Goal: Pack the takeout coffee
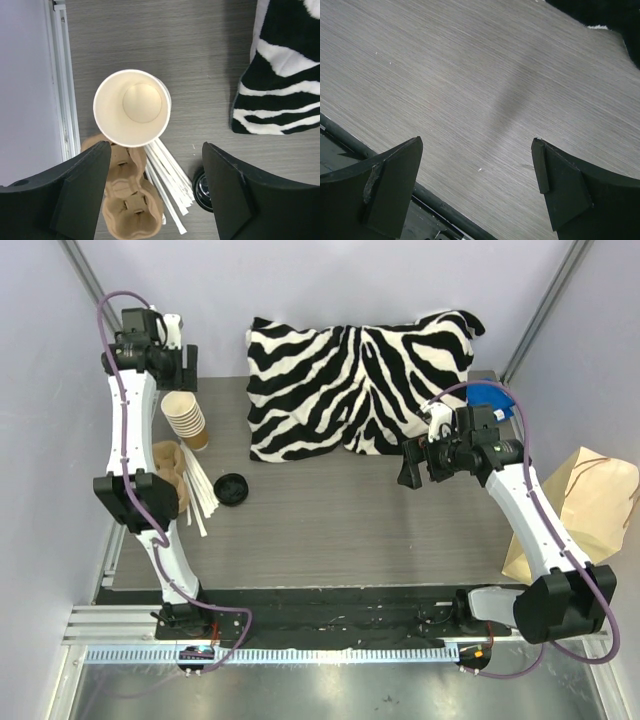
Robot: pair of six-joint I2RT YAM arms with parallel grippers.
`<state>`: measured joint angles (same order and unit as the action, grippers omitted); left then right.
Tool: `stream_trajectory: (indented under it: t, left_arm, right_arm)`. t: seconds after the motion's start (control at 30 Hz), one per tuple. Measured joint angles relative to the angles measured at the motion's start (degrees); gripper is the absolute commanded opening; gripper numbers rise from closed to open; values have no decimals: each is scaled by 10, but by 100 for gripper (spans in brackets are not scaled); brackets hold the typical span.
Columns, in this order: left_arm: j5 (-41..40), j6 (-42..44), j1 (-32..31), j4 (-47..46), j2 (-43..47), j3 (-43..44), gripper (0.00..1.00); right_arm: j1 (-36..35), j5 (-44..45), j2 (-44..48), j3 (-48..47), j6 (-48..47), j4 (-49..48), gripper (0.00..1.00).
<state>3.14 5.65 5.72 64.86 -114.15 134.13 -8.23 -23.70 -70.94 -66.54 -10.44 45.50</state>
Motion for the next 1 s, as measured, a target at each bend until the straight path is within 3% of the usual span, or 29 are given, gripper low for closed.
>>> stream_trajectory:
  t: [0.17,0.3,0.57,1.0]
  left_arm:
    - [0,-8,0,-14,-44,-1,58]
    - [3,-18,0,-17,-76,-1,55]
    - [4,-25,0,-21,-98,-1,39]
    - [0,-25,0,-25,-99,-1,35]
  right_arm:
    - [0,0,-15,0,-3,0,100]
    - [0,0,-17,0,-4,0,100]
    - [1,0,-20,0,-6,0,100]
    - [3,0,-20,0,-6,-1,100]
